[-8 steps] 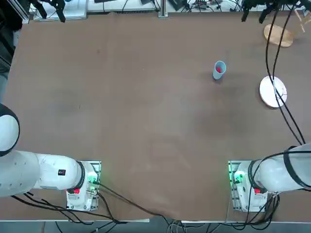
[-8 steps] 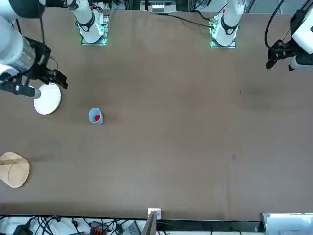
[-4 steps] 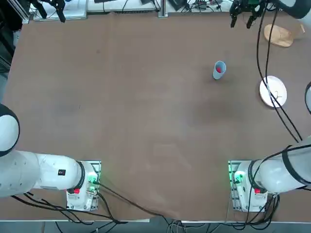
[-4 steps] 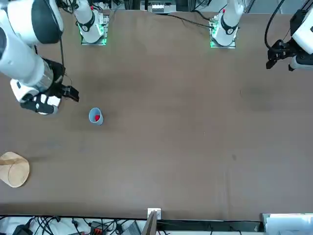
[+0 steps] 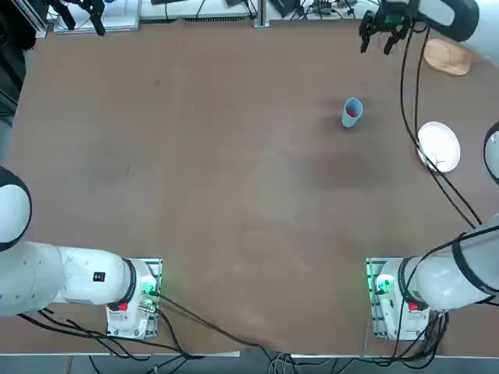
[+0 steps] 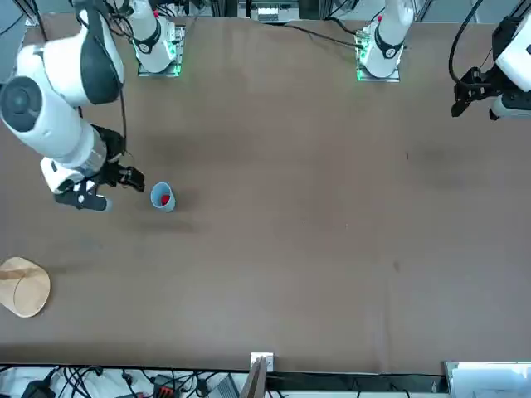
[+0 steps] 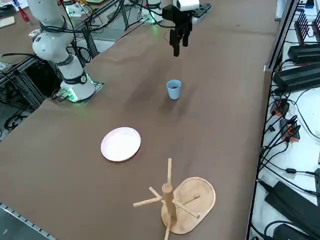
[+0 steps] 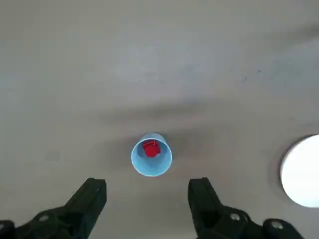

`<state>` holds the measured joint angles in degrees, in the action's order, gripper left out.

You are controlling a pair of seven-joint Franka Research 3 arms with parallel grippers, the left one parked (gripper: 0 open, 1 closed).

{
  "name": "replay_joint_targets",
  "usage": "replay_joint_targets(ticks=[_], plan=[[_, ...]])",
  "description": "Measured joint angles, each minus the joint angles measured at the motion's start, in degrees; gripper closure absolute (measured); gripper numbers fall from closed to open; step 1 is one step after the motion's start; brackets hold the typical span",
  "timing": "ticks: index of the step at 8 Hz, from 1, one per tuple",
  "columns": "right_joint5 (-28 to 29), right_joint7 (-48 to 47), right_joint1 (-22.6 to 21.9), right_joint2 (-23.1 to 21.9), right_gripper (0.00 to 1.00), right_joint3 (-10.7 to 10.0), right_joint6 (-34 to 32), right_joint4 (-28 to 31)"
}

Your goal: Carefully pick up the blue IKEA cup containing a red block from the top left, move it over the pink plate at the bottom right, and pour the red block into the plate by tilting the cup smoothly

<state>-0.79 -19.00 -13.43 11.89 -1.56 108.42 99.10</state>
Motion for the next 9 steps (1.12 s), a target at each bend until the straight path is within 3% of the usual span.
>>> replay_joint_targets(ticks=[9], plan=[[0.37, 6.43, -3.67, -0.48, 0.00, 0.09, 13.82, 13.30]])
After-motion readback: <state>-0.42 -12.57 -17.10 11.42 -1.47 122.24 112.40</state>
